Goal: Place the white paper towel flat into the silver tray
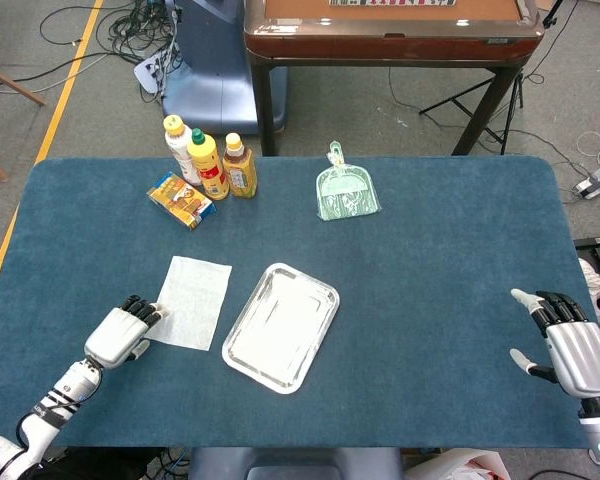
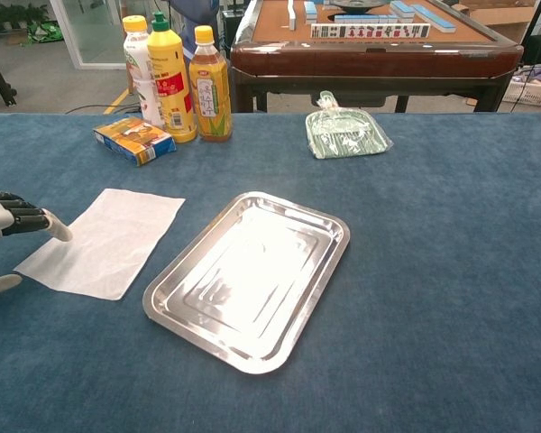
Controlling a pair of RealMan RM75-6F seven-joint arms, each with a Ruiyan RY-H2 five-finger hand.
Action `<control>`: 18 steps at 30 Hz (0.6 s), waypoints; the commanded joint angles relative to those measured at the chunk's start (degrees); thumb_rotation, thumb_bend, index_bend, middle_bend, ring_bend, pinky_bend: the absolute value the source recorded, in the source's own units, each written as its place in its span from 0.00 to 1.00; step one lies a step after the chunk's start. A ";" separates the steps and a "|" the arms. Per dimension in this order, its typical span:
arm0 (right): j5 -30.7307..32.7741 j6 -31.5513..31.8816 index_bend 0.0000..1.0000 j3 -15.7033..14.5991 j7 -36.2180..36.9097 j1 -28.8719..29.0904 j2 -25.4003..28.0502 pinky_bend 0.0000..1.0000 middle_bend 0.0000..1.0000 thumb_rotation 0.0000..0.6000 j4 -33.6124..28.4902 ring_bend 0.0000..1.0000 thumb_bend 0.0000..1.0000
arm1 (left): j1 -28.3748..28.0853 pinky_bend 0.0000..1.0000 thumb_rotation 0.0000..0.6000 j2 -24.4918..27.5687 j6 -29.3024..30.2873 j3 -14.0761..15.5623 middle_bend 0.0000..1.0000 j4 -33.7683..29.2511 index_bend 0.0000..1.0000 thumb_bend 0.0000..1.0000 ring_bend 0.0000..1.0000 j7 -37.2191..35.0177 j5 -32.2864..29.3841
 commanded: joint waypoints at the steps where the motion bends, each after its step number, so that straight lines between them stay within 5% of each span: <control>1: 0.05 0.16 0.18 -0.01 -0.04 -0.15 0.12 0.17 0.26 1.00 -0.10 0.16 0.20 | -0.52 0.18 1.00 -1.16 0.10 0.38 0.24 1.86 0.26 0.30 0.23 0.05 0.17; 18: 0.28 0.88 0.18 -0.06 0.14 -0.94 0.46 0.17 0.26 1.00 -0.29 0.16 0.20 | -1.72 0.18 1.00 -5.58 1.53 1.16 0.24 9.45 0.33 0.30 0.23 -4.79 -0.19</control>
